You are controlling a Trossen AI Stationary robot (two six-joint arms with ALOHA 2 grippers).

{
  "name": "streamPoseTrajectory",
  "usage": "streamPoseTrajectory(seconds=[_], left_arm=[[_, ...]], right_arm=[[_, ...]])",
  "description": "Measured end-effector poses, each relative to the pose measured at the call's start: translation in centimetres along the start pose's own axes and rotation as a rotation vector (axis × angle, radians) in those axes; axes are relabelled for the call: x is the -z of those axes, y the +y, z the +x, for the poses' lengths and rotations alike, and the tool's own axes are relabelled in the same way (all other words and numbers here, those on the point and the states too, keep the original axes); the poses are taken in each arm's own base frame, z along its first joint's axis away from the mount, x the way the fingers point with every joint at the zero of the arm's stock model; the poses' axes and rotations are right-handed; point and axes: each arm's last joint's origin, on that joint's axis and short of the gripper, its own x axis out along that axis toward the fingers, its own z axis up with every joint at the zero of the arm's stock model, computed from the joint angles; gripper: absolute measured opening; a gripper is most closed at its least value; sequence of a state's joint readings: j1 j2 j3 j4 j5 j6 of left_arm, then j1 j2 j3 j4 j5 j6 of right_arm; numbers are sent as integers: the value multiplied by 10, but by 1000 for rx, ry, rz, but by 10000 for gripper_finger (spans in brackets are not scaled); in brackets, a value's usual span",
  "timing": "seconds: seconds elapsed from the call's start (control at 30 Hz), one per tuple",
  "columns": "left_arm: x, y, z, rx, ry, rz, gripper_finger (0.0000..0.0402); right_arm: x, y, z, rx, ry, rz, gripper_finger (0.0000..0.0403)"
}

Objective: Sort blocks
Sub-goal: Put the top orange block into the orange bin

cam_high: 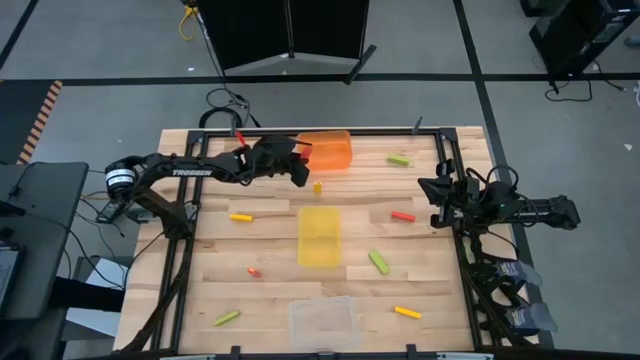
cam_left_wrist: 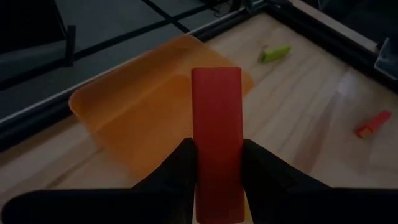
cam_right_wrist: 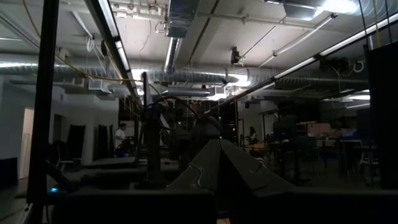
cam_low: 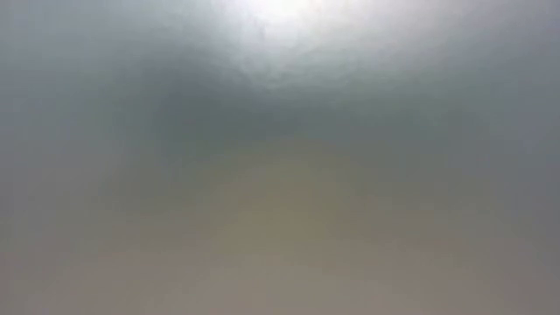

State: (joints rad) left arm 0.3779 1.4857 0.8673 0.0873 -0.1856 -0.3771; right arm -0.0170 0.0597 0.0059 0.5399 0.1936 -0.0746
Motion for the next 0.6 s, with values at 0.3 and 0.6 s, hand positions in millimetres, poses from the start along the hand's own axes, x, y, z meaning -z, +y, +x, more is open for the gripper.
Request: streamPoseTrajectory(seconds=[0.3, 0.6], left_arm=[[-13, 12, 2, -26, -34, -54, 104], [-43, 15, 20, -67, -4, -38, 104]], right_arm=[[0, 0, 0, 0, -5, 4, 23], [0, 0, 0, 0, -4, 29, 23]])
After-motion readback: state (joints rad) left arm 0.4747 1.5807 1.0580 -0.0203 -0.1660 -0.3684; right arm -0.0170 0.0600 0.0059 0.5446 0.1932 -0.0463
